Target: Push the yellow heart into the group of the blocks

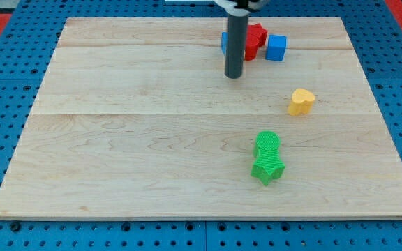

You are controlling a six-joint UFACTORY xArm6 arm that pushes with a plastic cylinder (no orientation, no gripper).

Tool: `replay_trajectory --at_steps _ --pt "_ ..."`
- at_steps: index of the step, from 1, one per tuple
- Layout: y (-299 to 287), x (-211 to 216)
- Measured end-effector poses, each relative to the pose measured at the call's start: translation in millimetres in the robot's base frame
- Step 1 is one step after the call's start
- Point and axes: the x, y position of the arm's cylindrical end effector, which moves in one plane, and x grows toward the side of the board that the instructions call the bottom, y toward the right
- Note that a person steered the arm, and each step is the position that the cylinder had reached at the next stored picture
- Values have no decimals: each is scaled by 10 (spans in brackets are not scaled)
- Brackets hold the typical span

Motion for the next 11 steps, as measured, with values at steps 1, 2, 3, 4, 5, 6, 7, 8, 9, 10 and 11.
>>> replay_trajectory --at_steps 1,2,3,4,5,6,7,8,9,10,11 --pt "586 67" --pt "1170 110" --pt "1258 620" --pt "1022 796" --pt "854 965" --pt "669 1028" --pt "343 893" --pt "296 682" --pt "222 488" --pt "43 385" --pt "-642 401"
